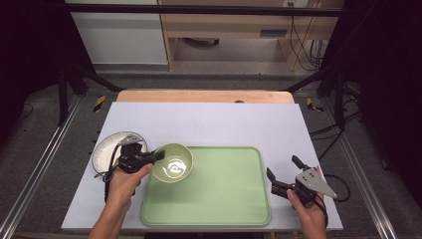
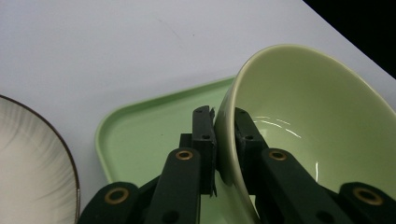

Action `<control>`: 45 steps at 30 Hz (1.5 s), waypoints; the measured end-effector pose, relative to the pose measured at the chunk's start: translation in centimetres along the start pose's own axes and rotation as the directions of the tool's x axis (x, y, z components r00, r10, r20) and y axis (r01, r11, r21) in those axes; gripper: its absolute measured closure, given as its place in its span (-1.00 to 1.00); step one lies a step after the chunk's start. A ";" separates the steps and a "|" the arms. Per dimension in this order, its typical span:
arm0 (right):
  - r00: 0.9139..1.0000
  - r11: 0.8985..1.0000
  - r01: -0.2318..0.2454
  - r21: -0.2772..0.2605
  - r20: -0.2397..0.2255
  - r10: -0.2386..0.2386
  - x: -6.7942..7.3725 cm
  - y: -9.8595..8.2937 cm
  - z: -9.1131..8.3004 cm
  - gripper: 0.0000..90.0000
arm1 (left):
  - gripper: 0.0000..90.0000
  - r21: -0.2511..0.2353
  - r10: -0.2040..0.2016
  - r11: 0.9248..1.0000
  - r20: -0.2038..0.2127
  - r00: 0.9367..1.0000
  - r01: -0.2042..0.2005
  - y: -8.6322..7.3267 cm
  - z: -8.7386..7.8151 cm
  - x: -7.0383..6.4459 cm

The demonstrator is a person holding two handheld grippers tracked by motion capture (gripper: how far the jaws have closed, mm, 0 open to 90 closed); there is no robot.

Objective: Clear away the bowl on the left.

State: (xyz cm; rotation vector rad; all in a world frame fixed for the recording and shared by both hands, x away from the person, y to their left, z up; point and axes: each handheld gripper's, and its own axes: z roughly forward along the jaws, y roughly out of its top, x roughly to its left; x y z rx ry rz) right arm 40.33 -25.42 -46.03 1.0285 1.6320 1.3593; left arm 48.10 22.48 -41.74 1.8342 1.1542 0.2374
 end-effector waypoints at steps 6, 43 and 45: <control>1.000 1.000 0.011 -0.002 0.000 -0.011 0.1 0.1 -0.1 -0.88 | 0.82 0.019 0.023 1.000 0.017 1.000 -0.023 0.0 0.5 -0.9; 0.999 0.995 -0.033 -0.098 0.039 0.037 -0.4 1.0 -1.0 -0.86 | 0.82 0.090 0.074 0.992 0.118 0.990 -0.085 -1.0 4.2 -5.5; 0.998 0.995 -0.035 -0.096 0.040 0.039 -0.4 1.0 -1.1 -0.86 | 0.82 0.094 0.075 0.992 0.121 0.990 -0.086 -1.1 4.4 -5.6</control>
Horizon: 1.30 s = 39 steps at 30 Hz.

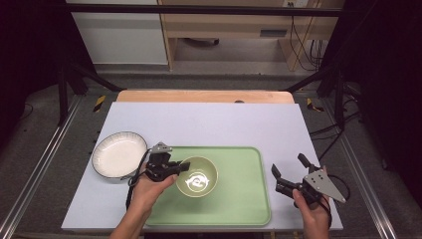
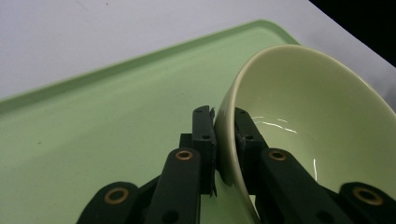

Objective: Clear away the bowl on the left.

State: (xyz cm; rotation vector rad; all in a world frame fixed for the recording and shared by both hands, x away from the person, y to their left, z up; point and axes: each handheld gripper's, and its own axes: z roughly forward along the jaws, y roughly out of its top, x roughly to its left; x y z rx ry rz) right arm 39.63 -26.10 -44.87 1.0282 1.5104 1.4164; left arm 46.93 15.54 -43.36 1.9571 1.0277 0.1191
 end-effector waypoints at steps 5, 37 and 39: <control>1.000 1.000 -0.007 -0.002 0.002 0.007 -0.2 -0.1 0.0 -0.85 | 0.82 0.025 0.019 1.000 0.002 1.000 -0.019 -0.2 0.6 -0.3; 1.000 1.000 -0.011 0.021 0.004 0.011 -0.3 -0.3 0.1 -0.86 | 0.83 0.033 -0.007 0.999 -0.054 0.999 0.009 -0.8 1.8 0.7; 1.000 1.000 -0.012 0.018 0.003 0.012 -0.2 -0.2 0.1 -0.85 | 0.83 0.035 0.001 0.999 -0.064 0.998 0.001 -0.8 1.8 0.6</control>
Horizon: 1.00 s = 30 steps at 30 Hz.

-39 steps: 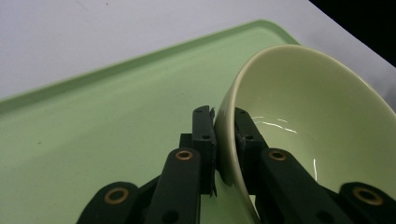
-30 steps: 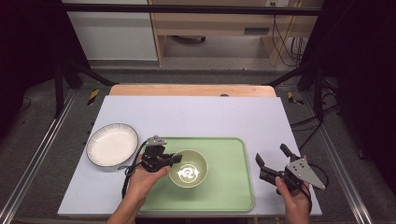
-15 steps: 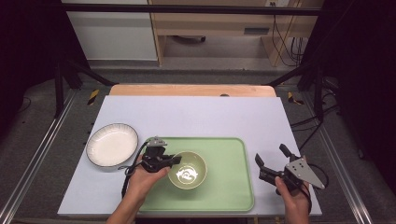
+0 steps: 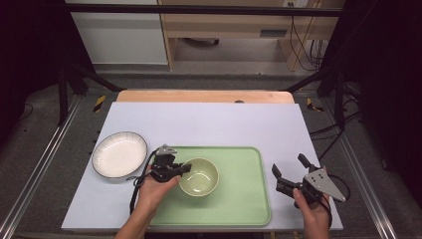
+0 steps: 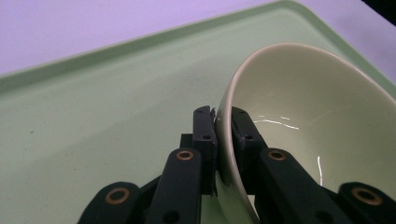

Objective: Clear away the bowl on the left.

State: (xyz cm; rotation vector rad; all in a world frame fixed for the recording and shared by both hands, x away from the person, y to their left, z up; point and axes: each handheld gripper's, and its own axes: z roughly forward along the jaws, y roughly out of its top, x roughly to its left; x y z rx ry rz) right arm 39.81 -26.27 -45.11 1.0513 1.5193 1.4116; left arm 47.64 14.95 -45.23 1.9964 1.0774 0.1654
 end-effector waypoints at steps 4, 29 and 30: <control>1.000 1.000 0.002 0.003 -0.004 -0.002 0.0 -0.1 0.1 -0.86 | 0.84 0.008 -0.020 1.000 0.013 1.000 0.020 0.0 0.2 0.4; 1.000 1.000 0.010 0.009 -0.005 -0.010 -0.1 -0.1 0.1 -0.86 | 0.84 -0.007 0.003 1.000 -0.016 1.000 -0.003 0.1 0.6 0.2; 1.000 1.000 0.010 0.009 -0.005 -0.010 -0.1 -0.1 0.1 -0.86 | 0.84 -0.007 0.003 1.000 -0.016 1.000 -0.003 0.1 0.6 0.2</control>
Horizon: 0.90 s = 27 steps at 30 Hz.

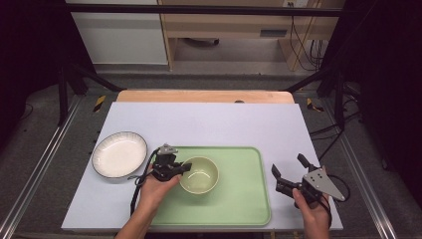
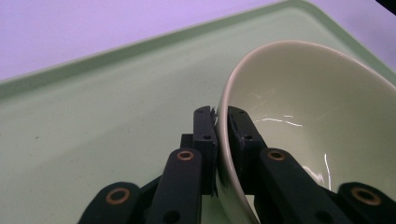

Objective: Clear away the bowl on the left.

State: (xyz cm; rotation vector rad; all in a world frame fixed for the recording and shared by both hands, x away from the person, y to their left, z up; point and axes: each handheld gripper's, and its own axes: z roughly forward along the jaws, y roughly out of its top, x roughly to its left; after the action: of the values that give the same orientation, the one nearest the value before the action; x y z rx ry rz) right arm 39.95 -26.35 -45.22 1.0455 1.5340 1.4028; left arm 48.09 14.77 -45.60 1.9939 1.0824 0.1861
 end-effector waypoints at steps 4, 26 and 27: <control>1.000 1.000 -0.009 0.005 0.011 0.009 -0.3 -0.1 -0.1 -0.86 | 0.83 -0.005 0.005 1.000 -0.003 1.000 -0.005 0.0 0.1 0.0; 1.000 1.000 -0.004 0.011 0.005 0.004 0.0 -0.1 -0.1 -0.86 | 0.16 -0.025 0.129 0.991 -0.070 0.989 -0.131 0.5 -0.4 -1.1; 1.000 1.000 -0.004 0.012 0.004 0.004 0.0 -0.1 -0.1 -0.86 | 0.09 -0.034 0.135 0.990 -0.066 0.989 -0.137 0.6 -0.6 -1.0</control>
State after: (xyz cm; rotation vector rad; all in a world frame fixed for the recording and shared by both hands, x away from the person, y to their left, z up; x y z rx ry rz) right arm 39.91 -26.42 -45.33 1.0579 1.5401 1.3955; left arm 47.52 14.19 -44.54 2.0401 0.9747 0.3419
